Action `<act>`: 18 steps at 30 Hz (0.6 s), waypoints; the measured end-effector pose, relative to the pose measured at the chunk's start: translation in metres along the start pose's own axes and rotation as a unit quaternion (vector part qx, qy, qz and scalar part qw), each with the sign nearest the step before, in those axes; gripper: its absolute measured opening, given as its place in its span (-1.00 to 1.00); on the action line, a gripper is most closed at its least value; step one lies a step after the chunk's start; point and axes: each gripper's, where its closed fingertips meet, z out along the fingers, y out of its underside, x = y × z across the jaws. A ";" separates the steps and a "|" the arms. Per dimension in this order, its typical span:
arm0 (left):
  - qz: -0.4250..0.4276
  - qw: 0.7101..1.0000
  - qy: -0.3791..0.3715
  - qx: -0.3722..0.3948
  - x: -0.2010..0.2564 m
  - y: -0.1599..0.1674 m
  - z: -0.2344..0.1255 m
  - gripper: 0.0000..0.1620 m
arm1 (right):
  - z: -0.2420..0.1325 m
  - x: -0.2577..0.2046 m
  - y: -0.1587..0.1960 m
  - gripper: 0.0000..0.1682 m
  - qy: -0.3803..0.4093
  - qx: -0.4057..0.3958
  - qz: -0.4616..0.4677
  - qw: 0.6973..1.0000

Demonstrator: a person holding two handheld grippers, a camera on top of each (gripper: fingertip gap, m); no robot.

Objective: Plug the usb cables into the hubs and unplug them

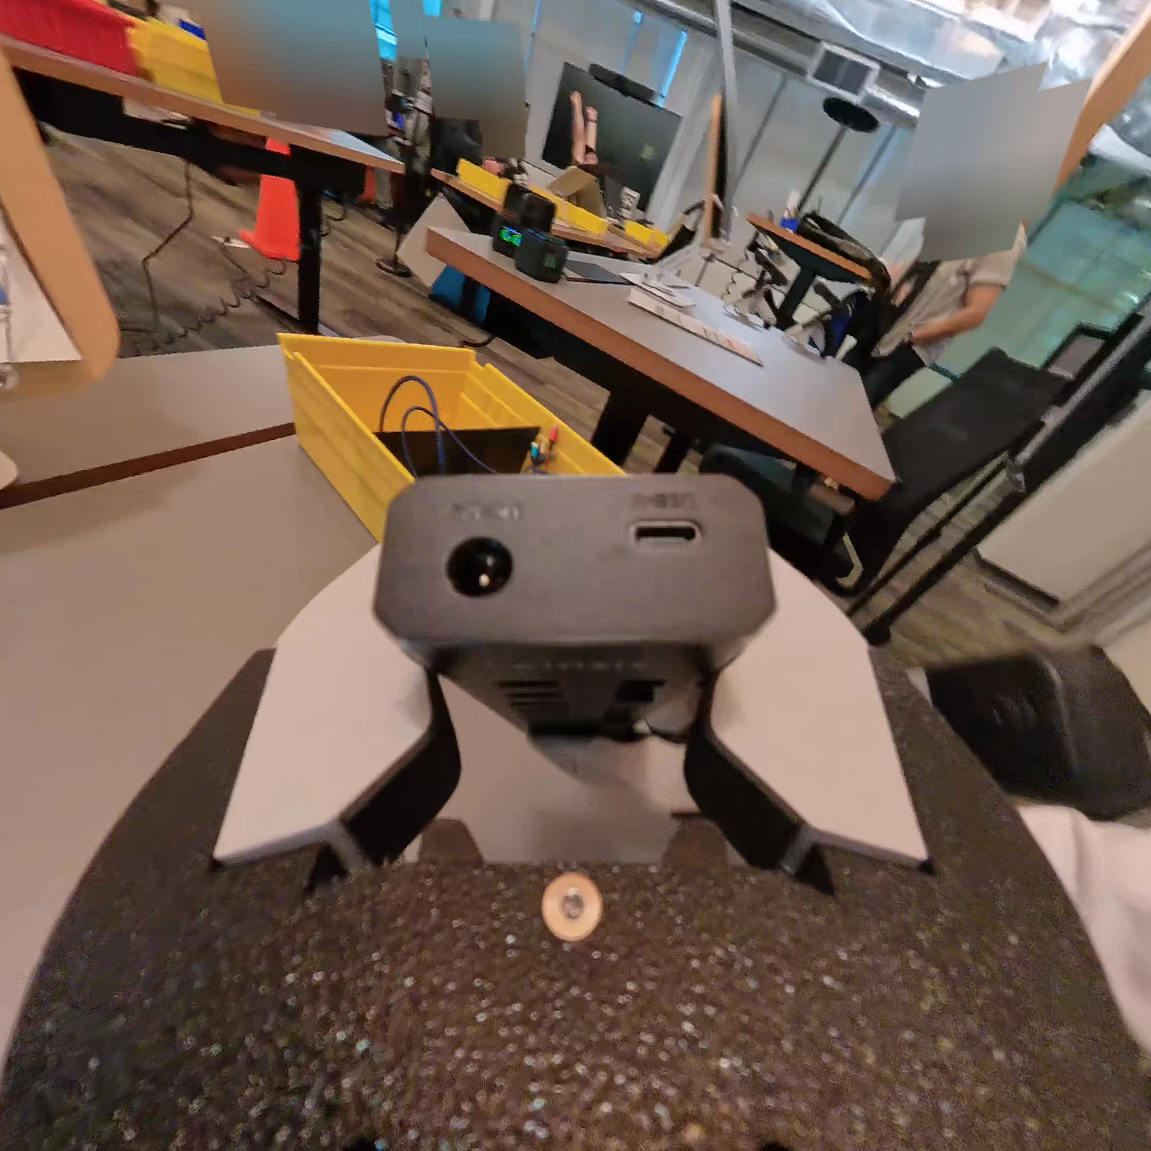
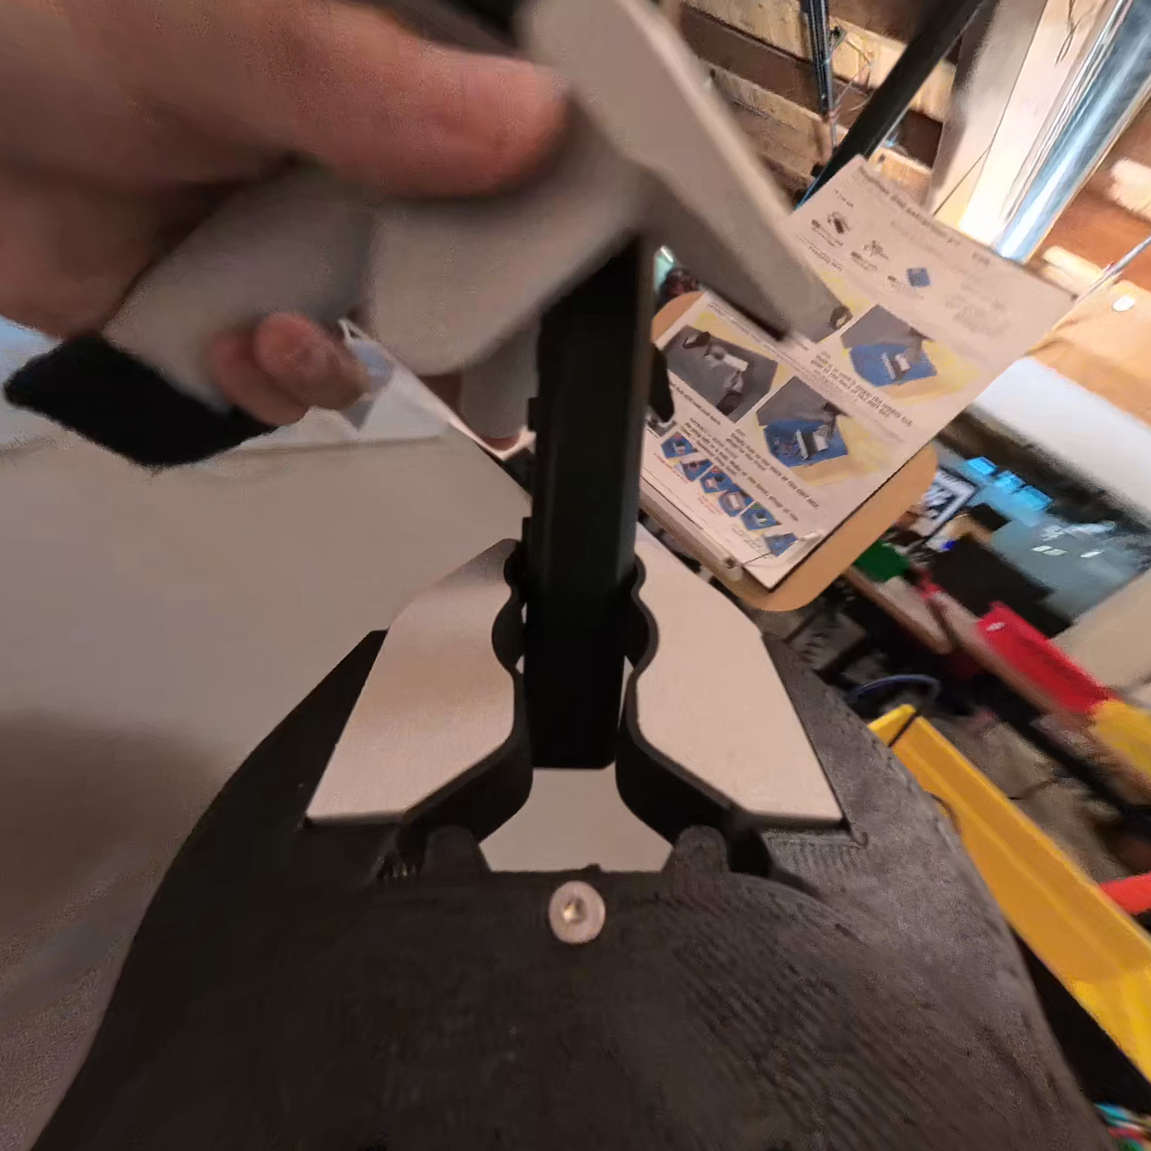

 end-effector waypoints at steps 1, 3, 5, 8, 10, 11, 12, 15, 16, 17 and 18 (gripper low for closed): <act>-0.008 1.000 -0.006 0.013 -0.004 -0.002 0.000 0.08 | 0.001 -0.003 0.000 -0.65 0.010 -0.005 -0.007 1.000; -0.022 0.999 0.013 0.036 -0.005 -0.004 -0.002 -0.06 | 0.003 -0.007 0.000 -0.66 -0.006 -0.005 0.033 0.999; -0.015 0.998 0.042 0.034 -0.004 -0.002 -0.004 -0.09 | 0.003 -0.012 0.001 -0.64 -0.038 -0.009 0.027 0.999; 0.024 0.995 0.093 0.016 0.005 0.002 -0.007 -0.11 | 0.001 -0.021 0.002 -0.35 -0.115 -0.005 0.100 0.988; 0.063 0.990 0.129 0.003 0.016 0.002 -0.010 -0.12 | 0.002 -0.024 0.004 0.04 -0.156 -0.007 0.196 0.968; 0.094 0.984 0.150 -0.006 0.024 0.003 -0.011 -0.12 | 0.001 -0.029 0.004 0.19 -0.188 -0.010 0.243 0.952; 0.121 0.977 0.174 -0.022 0.033 0.006 -0.012 -0.12 | -0.001 -0.035 0.000 0.27 -0.222 -0.001 0.280 0.934; 0.167 0.959 0.219 -0.069 0.051 0.020 -0.007 -0.12 | -0.007 -0.049 -0.016 0.24 -0.277 0.045 0.313 0.907; 0.177 0.954 0.230 -0.081 0.055 0.025 -0.004 -0.12 | -0.008 -0.053 -0.020 0.25 -0.287 0.051 0.309 0.905; 0.181 0.950 0.238 -0.092 0.059 0.030 -0.002 -0.12 | -0.009 -0.057 -0.022 0.25 -0.293 0.054 0.299 0.906; 0.182 0.947 0.245 -0.103 0.061 0.035 0.001 -0.12 | -0.009 -0.058 -0.024 0.19 -0.287 0.059 0.279 0.914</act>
